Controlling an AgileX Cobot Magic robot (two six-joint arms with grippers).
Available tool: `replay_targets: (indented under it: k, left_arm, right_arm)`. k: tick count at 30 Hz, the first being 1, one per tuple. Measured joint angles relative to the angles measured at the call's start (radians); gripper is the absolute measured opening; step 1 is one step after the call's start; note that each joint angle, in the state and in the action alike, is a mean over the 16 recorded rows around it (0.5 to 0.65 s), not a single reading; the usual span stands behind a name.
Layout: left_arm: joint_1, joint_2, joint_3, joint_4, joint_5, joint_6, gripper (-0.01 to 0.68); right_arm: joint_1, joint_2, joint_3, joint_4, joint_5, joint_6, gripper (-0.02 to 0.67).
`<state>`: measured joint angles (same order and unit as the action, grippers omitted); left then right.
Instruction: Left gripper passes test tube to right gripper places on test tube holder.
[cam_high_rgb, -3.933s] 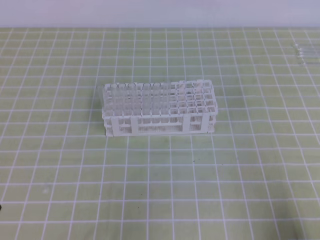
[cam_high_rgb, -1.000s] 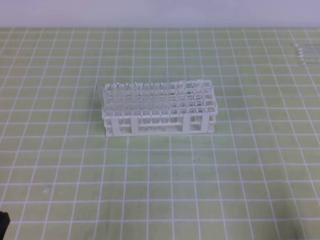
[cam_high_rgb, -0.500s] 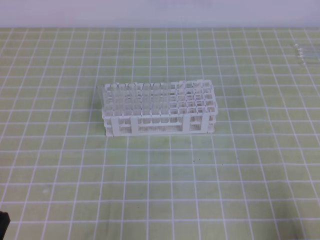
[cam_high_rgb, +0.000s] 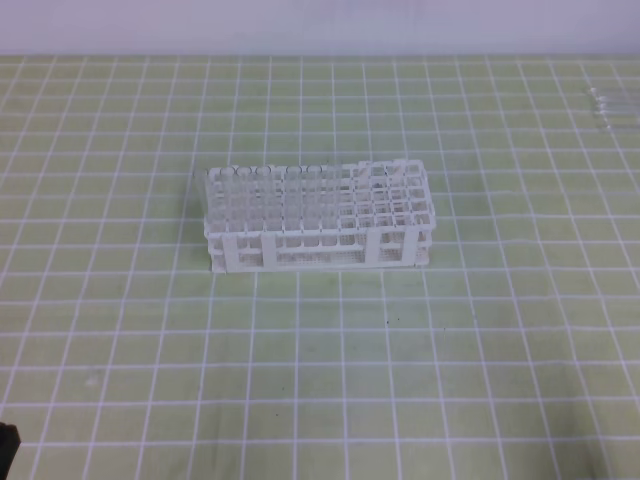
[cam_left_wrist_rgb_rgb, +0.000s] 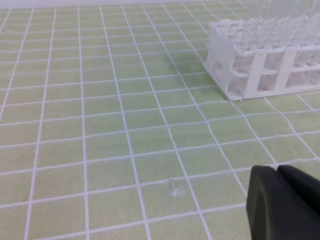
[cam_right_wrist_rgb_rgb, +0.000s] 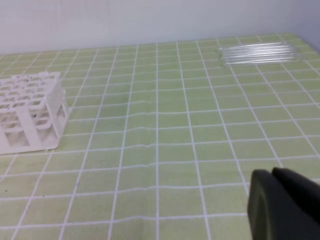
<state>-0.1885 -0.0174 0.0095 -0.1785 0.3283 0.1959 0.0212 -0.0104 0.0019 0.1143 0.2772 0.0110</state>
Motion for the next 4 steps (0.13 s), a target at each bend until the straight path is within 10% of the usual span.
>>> replay_targets:
  k: [4]
  left_arm:
    - [0.000,-0.003,0.002,0.000,-0.001,0.000,0.000]
  right_arm:
    - [0.000,0.000,0.000,0.000,0.000,0.000,-0.002]
